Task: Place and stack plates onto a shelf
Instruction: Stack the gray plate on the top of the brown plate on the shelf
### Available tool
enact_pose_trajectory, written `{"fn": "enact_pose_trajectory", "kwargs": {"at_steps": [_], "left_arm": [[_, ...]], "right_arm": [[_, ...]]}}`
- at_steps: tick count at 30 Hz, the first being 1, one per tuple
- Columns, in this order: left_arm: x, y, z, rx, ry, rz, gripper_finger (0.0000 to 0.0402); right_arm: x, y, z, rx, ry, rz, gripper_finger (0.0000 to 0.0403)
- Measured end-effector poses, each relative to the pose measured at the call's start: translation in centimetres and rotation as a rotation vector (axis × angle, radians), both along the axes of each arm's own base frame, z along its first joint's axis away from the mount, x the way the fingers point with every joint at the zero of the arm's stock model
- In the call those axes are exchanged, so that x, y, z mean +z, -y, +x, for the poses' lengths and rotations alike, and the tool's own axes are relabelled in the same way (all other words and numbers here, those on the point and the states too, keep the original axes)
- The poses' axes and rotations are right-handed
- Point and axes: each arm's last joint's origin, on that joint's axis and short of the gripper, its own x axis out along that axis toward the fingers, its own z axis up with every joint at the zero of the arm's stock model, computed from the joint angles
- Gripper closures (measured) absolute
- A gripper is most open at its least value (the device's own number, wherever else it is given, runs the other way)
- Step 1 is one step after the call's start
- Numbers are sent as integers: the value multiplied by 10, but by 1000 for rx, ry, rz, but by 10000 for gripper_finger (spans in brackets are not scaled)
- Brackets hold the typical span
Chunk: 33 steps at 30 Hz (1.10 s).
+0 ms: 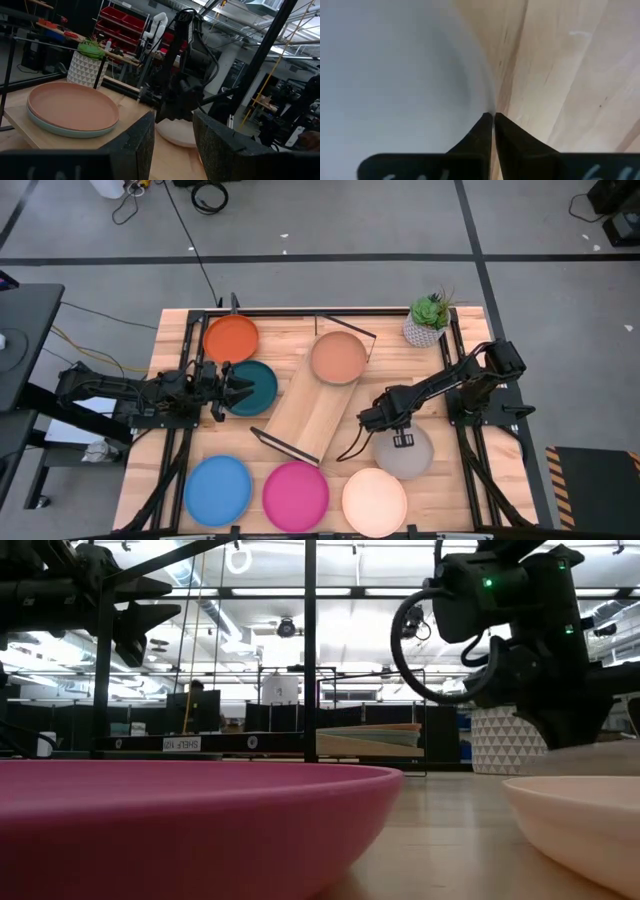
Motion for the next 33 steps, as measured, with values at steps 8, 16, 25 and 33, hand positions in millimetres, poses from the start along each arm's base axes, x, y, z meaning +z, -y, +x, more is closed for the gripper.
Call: {"fn": "enact_pose_trajectory", "kwargs": {"at_steps": [8,16,25,33], "left_arm": [[0,0,0,0,0,0,260],[0,0,0,0,0,1,260],[0,0,0,0,0,0,260],[0,0,0,0,0,0,260]], "right_arm": [[10,3,0,-64,-54,-38,358],[32,-10,11,-192,-16,-16,338],[35,-91,-14,-52,20,86,295],[34,-142,-38,8,187,80,284]]}}
